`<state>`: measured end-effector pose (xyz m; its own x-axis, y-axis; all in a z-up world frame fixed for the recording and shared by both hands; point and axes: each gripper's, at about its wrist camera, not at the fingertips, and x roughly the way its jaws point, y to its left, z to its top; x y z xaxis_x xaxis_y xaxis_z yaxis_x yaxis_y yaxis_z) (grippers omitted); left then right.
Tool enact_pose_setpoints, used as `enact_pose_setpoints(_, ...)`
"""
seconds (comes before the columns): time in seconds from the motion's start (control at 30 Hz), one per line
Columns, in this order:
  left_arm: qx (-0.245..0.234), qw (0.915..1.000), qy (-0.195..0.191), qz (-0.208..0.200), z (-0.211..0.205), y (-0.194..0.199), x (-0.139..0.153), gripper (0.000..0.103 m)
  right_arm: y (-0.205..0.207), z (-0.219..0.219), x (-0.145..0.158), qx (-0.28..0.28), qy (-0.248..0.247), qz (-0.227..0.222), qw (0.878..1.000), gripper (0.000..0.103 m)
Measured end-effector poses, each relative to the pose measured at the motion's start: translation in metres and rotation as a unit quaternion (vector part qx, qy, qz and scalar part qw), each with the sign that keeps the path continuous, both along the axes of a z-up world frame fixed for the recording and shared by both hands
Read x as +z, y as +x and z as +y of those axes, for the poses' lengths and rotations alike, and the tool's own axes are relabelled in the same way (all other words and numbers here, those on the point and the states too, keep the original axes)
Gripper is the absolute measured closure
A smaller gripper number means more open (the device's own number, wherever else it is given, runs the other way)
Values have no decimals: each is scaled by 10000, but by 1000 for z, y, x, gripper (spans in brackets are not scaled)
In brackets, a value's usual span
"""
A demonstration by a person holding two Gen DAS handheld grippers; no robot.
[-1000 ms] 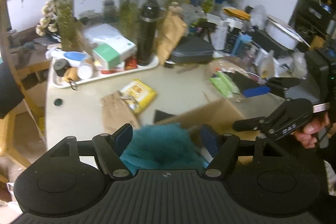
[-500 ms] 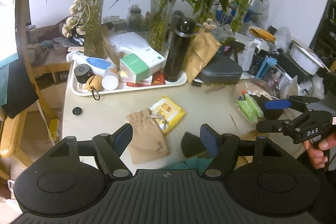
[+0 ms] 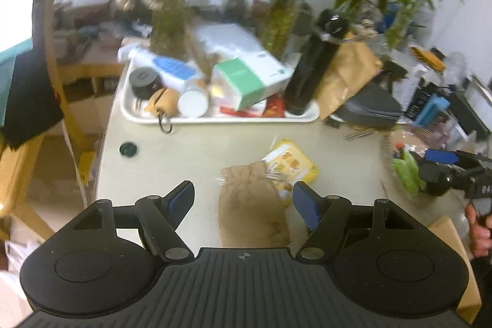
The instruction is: Organize soft objects
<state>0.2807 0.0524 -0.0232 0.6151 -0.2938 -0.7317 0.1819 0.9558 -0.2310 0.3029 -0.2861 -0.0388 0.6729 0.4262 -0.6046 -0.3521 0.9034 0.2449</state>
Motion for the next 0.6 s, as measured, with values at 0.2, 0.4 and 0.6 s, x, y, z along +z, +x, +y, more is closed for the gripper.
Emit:
enact_pose_setpoints(0.2, -84, 9998, 39, 155, -1, 15, -14, 33, 21, 11, -18, 370, -517, 46, 9980, 0)
enact_pose_setpoints(0.4, -144, 9993, 196, 281, -6, 22, -23, 33, 43, 13, -40, 685, -839, 357, 9935, 0)
enact_pose_setpoints(0.6, -184, 9992, 199, 282, -9, 24, -22, 33, 57, 16, -57, 1004, -745, 765, 9892, 6)
